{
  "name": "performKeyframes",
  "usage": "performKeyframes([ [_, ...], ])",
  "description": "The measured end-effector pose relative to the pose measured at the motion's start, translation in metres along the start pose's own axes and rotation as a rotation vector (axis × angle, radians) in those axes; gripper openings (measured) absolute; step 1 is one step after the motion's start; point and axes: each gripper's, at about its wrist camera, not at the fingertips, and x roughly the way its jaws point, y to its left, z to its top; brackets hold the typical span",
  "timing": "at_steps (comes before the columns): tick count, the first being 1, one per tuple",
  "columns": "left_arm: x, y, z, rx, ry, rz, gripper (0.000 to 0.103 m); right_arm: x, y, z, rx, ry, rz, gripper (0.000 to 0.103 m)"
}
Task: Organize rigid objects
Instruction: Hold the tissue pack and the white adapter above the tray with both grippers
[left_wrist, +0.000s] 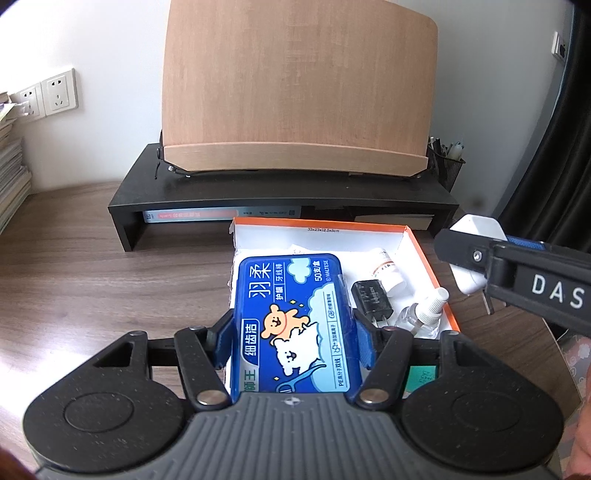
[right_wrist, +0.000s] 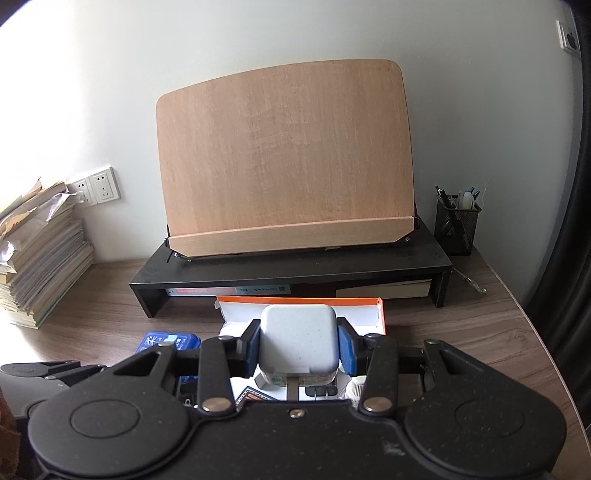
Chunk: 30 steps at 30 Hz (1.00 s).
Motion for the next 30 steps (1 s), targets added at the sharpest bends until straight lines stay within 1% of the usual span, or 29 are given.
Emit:
performKeyframes([
  [16,-0.009,0.001,-0.021,-0.024,0.016,-0.015,0.063,-0.021,-0.013,-0.020,0.026,0.040,0.019,0.051],
  [23,-0.012,-0.004,-0.029,-0.027,0.013,-0.017,0.063,-0.034,-0.016,-0.030,0.016,0.045,0.032,0.051],
  [30,-0.013,-0.008,-0.035,-0.027,0.016,-0.022,0.063,-0.043,-0.020,-0.036,0.012,0.048,0.025,0.051],
])
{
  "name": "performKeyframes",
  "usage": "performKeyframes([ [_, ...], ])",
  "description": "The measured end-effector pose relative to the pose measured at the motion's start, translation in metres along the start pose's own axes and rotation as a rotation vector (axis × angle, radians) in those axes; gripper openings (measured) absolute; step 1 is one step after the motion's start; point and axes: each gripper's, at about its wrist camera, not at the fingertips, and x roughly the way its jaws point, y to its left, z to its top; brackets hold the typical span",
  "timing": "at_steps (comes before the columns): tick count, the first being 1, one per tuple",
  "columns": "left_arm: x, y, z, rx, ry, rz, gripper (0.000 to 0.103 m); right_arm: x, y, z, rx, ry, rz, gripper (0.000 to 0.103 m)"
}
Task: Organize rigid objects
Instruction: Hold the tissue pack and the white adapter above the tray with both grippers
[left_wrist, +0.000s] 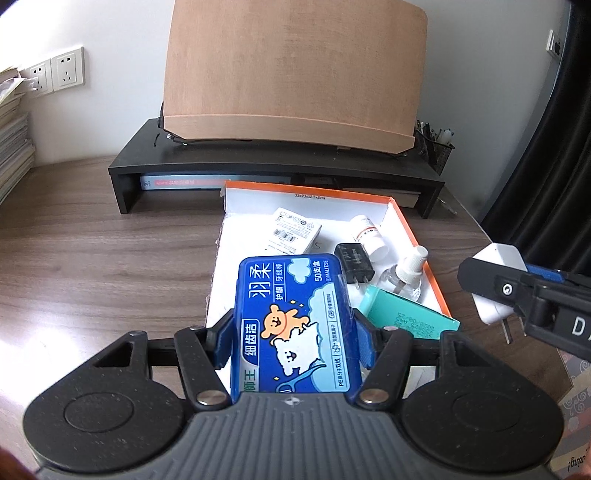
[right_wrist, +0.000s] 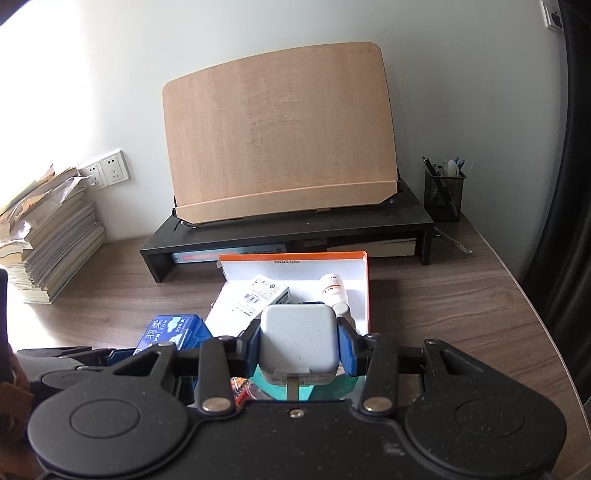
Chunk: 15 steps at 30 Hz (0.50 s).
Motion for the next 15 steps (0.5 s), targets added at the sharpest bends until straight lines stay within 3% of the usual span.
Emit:
performKeyframes([
  [15,-0.008,-0.007,-0.017,0.006,0.010,-0.005,0.063,-0.005,0.001,-0.012,-0.016,0.021,0.018,0.051],
])
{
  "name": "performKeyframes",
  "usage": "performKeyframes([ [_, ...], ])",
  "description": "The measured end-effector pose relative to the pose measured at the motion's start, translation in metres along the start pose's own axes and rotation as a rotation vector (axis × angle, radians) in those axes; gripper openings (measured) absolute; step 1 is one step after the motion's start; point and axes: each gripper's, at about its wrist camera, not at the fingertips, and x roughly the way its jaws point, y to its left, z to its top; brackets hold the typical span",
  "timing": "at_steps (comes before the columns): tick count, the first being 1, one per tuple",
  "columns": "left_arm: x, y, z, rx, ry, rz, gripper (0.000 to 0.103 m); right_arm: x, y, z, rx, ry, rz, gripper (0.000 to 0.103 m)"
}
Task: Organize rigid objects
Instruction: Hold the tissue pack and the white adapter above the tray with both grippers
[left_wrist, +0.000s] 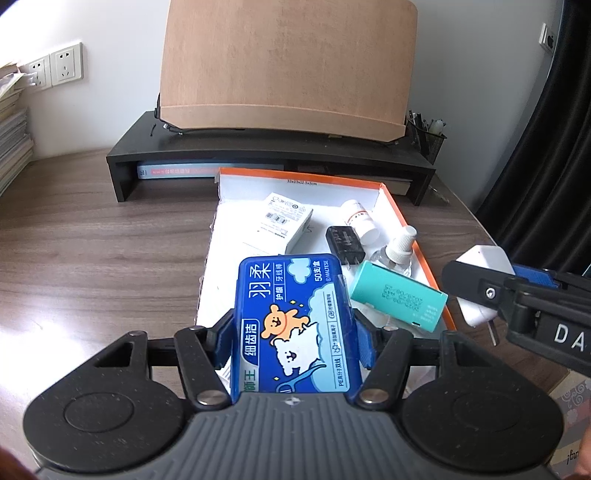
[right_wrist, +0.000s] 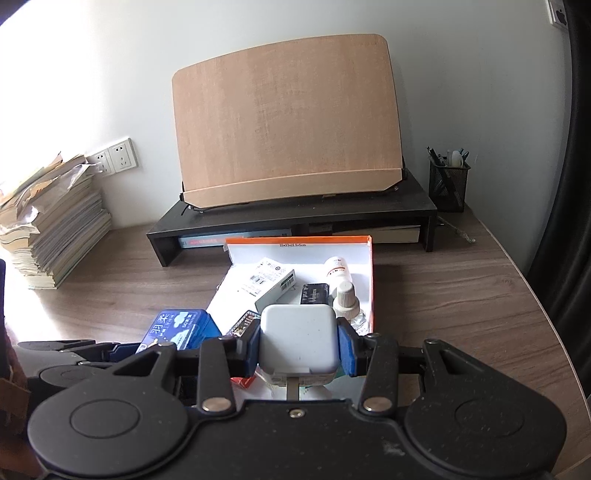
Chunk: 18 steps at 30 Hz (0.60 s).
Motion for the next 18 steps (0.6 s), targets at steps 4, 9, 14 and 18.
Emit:
performKeyframes([
  [4,-0.002,0.000,-0.001,-0.002,0.001,-0.003,0.063,-0.004,0.000,-0.001,-0.003,-0.002,0.007,0.051],
  [9,-0.002,0.001,-0.004,-0.008,0.008,0.000,0.063,-0.007,0.000,-0.006,-0.006,0.008,0.012,0.051],
  [14,-0.004,0.001,-0.006,0.001,0.008,0.001,0.063,-0.009,0.005,-0.007,-0.019,0.005,0.022,0.051],
  [18,-0.004,0.000,-0.008,0.003,0.011,-0.001,0.063,-0.010,0.007,-0.010,-0.020,0.012,0.020,0.051],
])
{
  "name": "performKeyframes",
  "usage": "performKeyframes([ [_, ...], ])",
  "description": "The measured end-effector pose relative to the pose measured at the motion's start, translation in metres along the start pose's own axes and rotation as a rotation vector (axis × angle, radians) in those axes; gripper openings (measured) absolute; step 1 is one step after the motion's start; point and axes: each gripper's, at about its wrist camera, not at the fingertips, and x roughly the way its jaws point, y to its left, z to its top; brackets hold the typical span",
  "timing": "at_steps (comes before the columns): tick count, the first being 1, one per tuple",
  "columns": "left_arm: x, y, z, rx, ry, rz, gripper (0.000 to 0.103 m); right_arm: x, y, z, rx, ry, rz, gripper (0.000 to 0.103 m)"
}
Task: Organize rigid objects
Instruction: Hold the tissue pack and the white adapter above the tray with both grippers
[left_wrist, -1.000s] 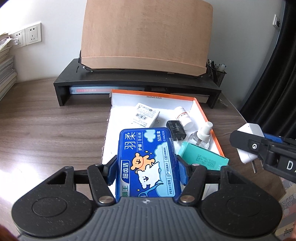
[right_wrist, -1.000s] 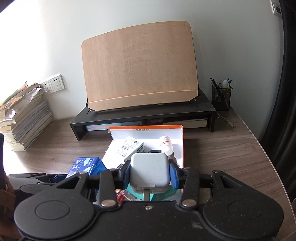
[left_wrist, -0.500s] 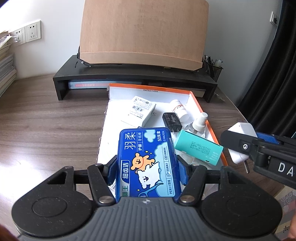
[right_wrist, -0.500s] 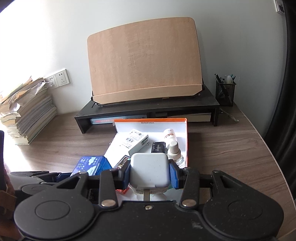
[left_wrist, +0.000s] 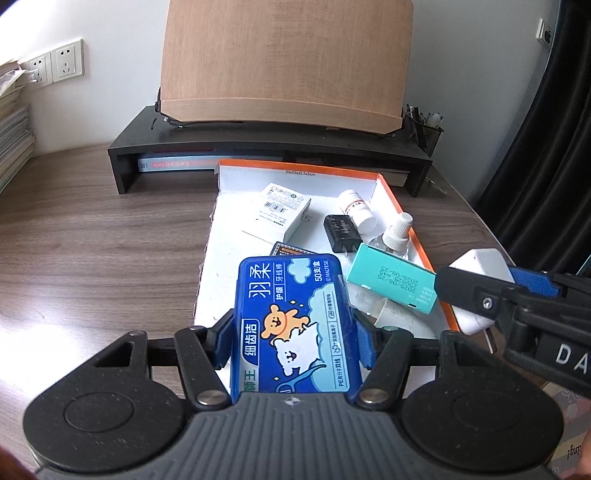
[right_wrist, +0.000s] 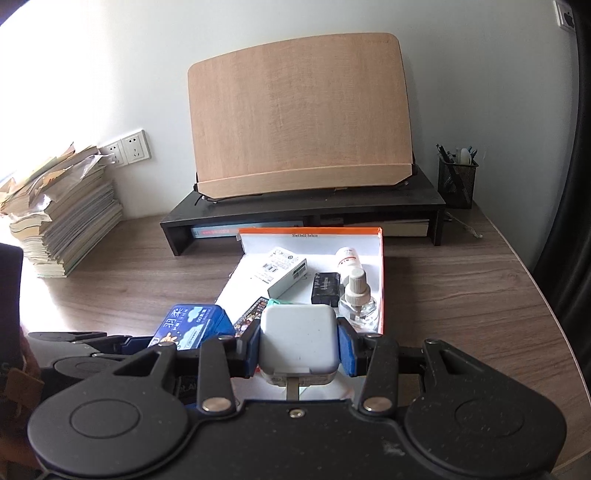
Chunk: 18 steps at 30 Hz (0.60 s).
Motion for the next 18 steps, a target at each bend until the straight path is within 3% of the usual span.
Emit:
performKeyframes([
  [18,-0.0065,-0.0018,0.0006,0.019,-0.024,0.011,0.063,-0.0040,0.0067,-0.0006,-0.002,-0.020,-0.004,0.051],
])
